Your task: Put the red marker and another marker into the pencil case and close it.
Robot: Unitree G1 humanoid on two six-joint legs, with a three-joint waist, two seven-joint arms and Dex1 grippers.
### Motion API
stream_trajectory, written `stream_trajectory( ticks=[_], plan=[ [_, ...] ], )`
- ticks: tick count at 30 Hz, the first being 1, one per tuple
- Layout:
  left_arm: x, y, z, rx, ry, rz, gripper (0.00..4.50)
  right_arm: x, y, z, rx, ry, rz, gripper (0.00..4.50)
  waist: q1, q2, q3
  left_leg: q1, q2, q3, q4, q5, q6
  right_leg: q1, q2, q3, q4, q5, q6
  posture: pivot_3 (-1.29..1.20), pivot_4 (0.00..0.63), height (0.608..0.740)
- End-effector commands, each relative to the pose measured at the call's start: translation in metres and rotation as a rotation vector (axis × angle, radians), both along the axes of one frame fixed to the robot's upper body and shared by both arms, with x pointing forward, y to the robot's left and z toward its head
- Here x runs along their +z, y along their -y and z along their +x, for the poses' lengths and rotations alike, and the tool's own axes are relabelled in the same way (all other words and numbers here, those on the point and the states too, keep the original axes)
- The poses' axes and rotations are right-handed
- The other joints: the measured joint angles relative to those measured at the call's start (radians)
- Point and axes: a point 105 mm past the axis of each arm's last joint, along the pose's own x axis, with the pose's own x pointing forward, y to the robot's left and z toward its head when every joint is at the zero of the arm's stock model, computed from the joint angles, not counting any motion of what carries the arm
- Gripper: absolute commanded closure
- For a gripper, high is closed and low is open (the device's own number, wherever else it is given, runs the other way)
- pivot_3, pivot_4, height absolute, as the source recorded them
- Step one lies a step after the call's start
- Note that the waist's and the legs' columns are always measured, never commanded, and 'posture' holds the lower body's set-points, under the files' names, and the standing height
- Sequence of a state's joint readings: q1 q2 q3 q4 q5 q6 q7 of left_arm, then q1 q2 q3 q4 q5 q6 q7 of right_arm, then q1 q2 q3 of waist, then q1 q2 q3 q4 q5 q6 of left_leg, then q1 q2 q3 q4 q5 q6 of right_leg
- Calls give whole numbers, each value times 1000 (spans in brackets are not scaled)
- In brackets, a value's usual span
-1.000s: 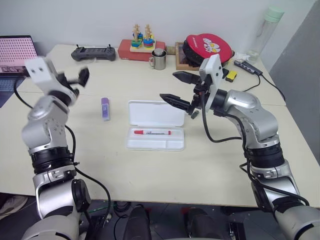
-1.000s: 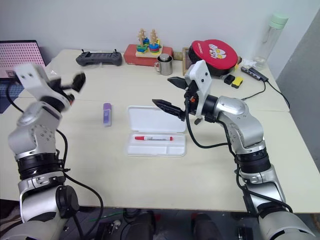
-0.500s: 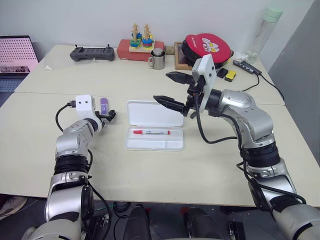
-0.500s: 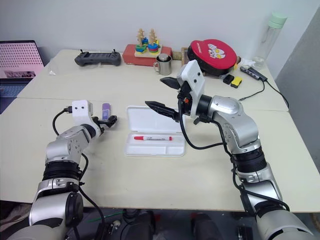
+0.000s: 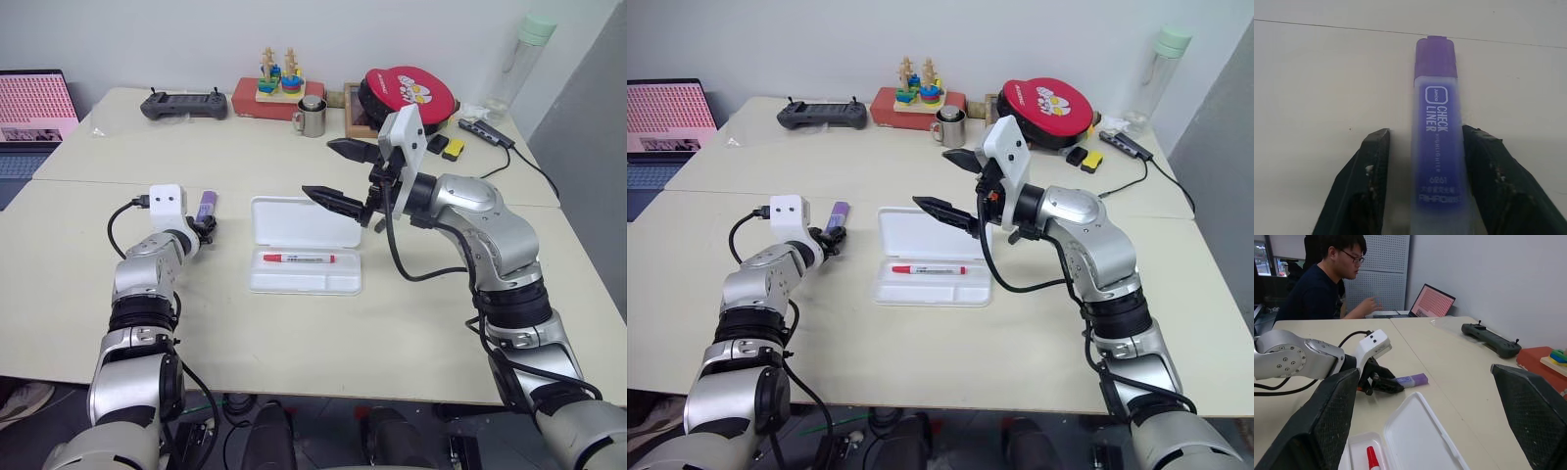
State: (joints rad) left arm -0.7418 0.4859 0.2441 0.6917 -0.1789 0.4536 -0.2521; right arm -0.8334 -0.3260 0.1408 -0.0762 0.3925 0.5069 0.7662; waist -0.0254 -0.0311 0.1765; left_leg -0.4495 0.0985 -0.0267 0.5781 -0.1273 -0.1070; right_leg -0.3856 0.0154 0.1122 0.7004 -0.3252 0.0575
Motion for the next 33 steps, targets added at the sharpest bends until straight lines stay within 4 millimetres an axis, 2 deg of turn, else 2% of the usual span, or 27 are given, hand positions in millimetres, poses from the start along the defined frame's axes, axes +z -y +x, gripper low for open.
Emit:
stream_trajectory(
  ticks=[1,3,6,7,9,10,12,13,15,17,19,22,26,31,33],
  plan=[
    [-1,3,2,-7,-3,-7,3003,13,3,-6,2,60,19,0,0,0,0,0,0,0,0,0,0,0,0,0,0,0,0,0,150,740],
    [0,0,3,10,6,-22,3289,13,5,-6,-1,60,21,0,0,0,0,0,0,0,0,0,0,0,0,0,0,0,0,0,150,740],
    [9,6,6,2,52,-103,3292,15,10,-4,-12,65,21,0,0,0,0,0,0,0,0,0,0,0,0,0,0,0,0,0,150,740],
    [25,10,10,0,132,-172,3292,17,12,-3,-17,67,26,0,0,0,0,0,0,0,0,0,0,0,0,0,0,0,0,0,150,740],
    [77,20,14,-56,374,-301,3292,24,16,-4,-18,78,41,0,2,0,0,0,0,0,0,0,0,0,0,0,0,0,0,0,150,740],
    [96,22,12,-75,460,-348,3292,27,18,-4,-17,83,48,0,4,-1,0,-1,0,0,0,0,0,0,0,0,-1,0,0,0,150,740],
    [136,51,0,-305,603,-378,3292,33,24,-7,-5,88,67,0,2,-2,1,-2,0,-1,0,0,0,-1,0,-1,-1,0,0,0,150,740],
    [152,75,-14,-487,648,-353,3292,35,28,-10,2,89,70,0,1,-2,1,-3,0,0,0,0,0,-1,0,-1,-2,0,0,0,150,740],
    [163,111,-40,-762,659,-324,3292,34,34,-16,24,84,70,0,-1,-2,1,-3,0,0,-2,0,-1,-1,0,-1,-3,0,0,0,150,740],
    [165,135,-61,-960,640,-274,3292,31,40,-25,60,72,68,0,-2,0,0,-2,0,1,-3,0,-1,0,0,-1,-3,0,-1,0,150,740],
    [167,147,-76,-1076,626,-272,3292,29,43,-29,70,64,64,0,-5,1,0,0,0,2,-3,0,-1,3,-1,-1,-3,-1,-3,0,150,740],
    [145,167,-105,-1335,488,-135,3292,26,47,-33,72,62,50,0,-17,2,1,0,1,2,-3,0,0,3,0,-1,-3,-2,-4,0,150,740],
    [89,156,-99,-1403,244,236,3292,18,54,-31,29,60,7,0,-25,3,1,1,1,1,-2,0,0,3,0,-1,-2,-2,-3,0,150,740],
    [63,135,-96,-1453,111,395,3292,6,57,-29,-1,46,-43,0,-25,3,1,1,1,2,-1,0,0,2,0,0,-2,-2,-3,0,150,740],
    [57,127,-95,-1466,66,443,3292,-6,55,-31,4,25,-86,0,-25,3,1,-1,1,3,-1,1,0,0,0,1,-2,-2,-3,0,150,740]
  ],
)
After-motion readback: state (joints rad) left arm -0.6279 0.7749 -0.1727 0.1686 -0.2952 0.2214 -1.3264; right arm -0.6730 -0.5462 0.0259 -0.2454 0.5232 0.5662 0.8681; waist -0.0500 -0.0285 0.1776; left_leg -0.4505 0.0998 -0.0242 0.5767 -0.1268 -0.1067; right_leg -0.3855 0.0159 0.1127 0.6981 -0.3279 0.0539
